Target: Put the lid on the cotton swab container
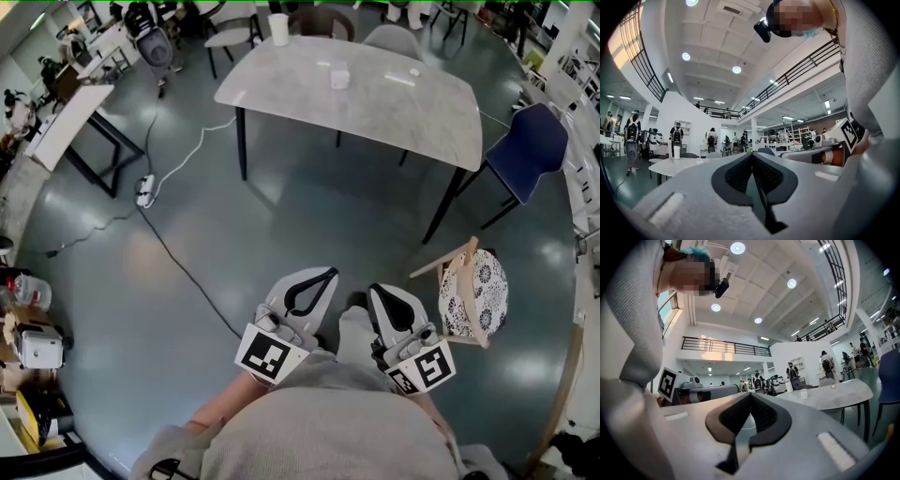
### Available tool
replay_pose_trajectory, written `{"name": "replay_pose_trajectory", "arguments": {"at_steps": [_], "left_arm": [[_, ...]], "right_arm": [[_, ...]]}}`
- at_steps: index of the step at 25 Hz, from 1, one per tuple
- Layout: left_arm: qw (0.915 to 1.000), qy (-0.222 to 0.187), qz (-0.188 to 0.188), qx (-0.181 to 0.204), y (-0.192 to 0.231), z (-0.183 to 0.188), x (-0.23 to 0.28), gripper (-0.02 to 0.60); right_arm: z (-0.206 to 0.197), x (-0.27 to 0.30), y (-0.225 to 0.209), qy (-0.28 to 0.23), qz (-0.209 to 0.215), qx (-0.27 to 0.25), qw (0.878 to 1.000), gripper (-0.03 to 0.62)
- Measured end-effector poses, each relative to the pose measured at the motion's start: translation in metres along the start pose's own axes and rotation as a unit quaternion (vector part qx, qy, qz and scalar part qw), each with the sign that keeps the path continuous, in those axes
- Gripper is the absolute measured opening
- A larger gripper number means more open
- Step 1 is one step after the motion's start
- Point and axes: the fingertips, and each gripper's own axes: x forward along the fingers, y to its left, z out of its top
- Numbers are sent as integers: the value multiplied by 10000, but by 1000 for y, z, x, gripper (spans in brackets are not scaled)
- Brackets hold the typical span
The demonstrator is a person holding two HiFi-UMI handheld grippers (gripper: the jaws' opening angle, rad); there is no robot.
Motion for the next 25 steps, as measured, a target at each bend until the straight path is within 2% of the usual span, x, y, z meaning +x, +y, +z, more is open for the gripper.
{"name": "replay_pose_trajectory", "arguments": {"at_steps": [7,13,25], "left_arm": [[10000,31,-17,66,12,-5,20,-8],[9997,129,187,66,52,-15,59,-8],[9955,167,897,258,165,-15,204,-8]], "right_arm": [[5,11,-25,-2,-53,-74,10000,0],[8,55,-59,97,123,107,9998,0],[51,171,-209,96,445,-43,9990,0]]}}
